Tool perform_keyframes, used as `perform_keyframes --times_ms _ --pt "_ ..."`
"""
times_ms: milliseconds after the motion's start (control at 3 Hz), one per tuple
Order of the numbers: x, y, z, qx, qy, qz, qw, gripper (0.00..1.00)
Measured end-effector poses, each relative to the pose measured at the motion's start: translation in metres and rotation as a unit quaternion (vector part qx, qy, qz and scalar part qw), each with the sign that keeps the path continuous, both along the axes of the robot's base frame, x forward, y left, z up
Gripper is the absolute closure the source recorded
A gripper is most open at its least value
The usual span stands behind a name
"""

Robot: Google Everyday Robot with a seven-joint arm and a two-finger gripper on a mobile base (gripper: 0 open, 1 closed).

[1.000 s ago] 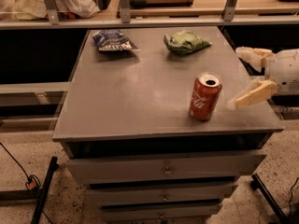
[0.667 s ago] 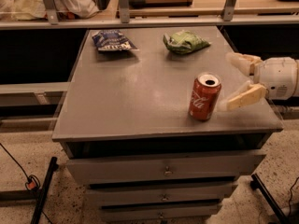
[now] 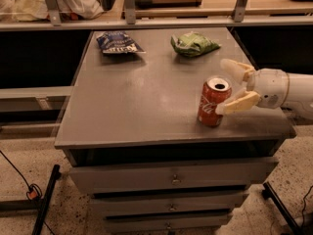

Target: Knock coke can over

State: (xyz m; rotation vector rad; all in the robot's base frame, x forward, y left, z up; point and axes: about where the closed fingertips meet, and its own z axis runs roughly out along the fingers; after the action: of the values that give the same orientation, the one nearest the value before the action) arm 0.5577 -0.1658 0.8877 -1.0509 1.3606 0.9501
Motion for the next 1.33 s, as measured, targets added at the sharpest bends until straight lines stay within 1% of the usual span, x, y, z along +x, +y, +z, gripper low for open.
perform_keyframes --times_ms 333,667,1000,1333 --pt "0.018 0.011 -0.009 0.011 -0.006 0.007 0.9999 0.0" --pt "0.038 0.022 -0.016 -0.002 -0.016 0.007 0.9999 0.0" --pt "0.053 0.029 -0.018 -0.017 -0.031 0.006 0.9993 0.0" --pt "0.059 0.033 -0.021 -0.022 -0.04 0.013 0.9989 0.0"
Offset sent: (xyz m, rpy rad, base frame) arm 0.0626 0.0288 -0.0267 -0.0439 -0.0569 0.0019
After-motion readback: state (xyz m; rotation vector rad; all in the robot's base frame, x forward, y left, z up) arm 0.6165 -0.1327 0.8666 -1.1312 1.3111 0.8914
